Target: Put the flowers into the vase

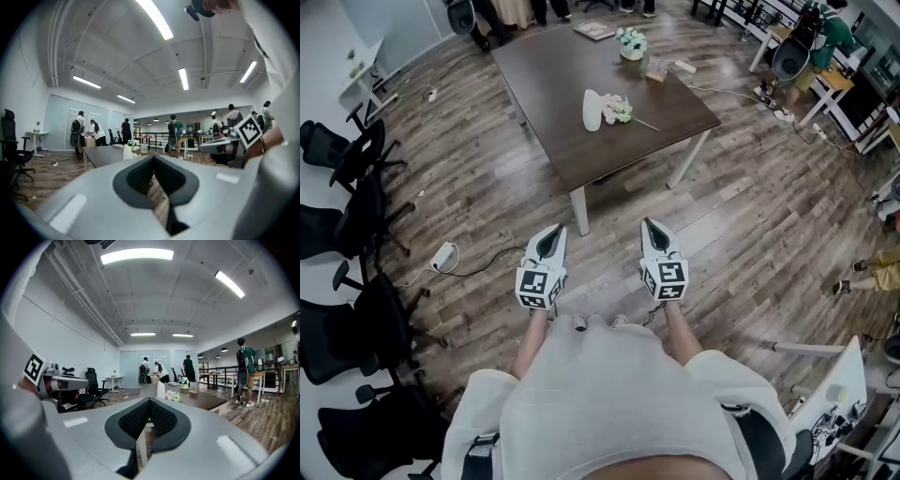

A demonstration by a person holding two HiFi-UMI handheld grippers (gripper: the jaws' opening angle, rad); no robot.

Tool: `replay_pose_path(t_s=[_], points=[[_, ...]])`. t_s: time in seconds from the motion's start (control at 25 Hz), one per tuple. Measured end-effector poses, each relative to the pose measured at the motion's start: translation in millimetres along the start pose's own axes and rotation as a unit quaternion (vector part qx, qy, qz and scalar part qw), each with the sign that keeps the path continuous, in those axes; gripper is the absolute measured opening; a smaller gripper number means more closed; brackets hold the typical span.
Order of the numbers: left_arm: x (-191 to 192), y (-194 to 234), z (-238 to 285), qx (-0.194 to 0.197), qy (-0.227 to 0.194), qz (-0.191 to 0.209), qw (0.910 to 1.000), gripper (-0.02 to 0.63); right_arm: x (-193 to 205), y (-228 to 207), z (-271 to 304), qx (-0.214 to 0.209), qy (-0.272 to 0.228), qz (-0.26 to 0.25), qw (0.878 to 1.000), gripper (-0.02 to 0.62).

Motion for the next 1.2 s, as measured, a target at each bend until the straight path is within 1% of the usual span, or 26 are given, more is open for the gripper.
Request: replay_pose_path(t_s=[0.12, 0.28, 0.44, 0.64, 0.92, 1.2], points=[[2.8, -10.7, 5.6, -0.011, 0.0, -0.005, 0.9999, 0.01, 5.8, -12.9, -5.4, -0.005, 0.007, 0.001, 1.0, -0.002], [5.9, -23.9, 13.1, -0.019, -0.002, -0.006, 0.9998, 0.009, 14.5, -29.6, -11.6, -0.006, 0.023, -0.012, 1.0, -0.002], [14.3, -35.7, 16.3, -0.029, 0.006, -0.017, 0.9994, 0.01, 25.9, -43.4, -19.2, -0.007, 0.042, -0.016, 0.999, -0.002], [20.4, -46.4, 22.3, -0.026, 0.016, -0.017, 0.9994, 0.009, 33.3, -57.0, -24.6, 0.003, 0.051, -0.012, 0.999, -0.002], [20.2, -39.8, 48.3, -0.016, 0.011, -0.013, 0.9997, 0.01, 40.1, -70.3, -11.1, 0.013, 0.051, -0.008, 0.999, -0.002], [21.1, -14.8, 89.8, 0.001, 0.012, -0.017, 0.9998, 0.009, 38.7, -78.1, 29.8, 0.018, 0.056, -0.014, 0.998, -0.002]])
Point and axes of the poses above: the fingertips, and each gripper's own axes: z forward along the fingers, y to its left, x out of its underside, the point moved 10 cm from there along -z, backward along the fingers, and after that the axes turned 7 degrees about -z, right-handed, at the moved point
